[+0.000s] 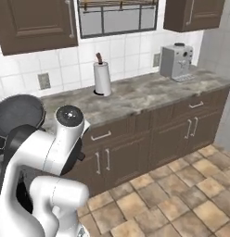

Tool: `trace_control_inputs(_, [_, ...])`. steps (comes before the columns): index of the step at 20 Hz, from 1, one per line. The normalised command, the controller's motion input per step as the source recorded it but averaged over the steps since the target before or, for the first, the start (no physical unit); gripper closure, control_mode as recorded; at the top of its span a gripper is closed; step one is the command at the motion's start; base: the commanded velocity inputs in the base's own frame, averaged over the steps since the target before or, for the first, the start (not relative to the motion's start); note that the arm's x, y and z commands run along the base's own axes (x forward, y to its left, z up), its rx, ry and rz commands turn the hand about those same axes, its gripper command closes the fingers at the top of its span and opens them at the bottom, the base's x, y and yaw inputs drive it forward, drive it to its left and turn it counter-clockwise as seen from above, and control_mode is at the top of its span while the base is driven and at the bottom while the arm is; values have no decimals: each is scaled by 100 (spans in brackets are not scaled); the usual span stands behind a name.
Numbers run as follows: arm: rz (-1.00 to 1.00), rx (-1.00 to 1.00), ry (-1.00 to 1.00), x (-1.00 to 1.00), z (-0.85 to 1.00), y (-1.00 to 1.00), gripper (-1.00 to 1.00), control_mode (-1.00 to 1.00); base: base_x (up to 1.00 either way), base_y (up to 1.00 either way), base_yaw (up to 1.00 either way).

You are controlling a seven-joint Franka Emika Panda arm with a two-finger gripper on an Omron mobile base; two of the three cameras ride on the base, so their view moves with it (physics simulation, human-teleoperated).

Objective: Move the pot and pan from the stove into the sink.

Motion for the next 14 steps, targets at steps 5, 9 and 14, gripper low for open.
trace_control_inputs(5, [0,0,0,0,0,0,100,100,0,-9,-50])
trace_control_inputs(9, [0,0,0,0,0,0,100,100,0,-9,-50])
trace_control_inputs(14, [0,0,0,0,0,0,100,100,0,-9,-50])
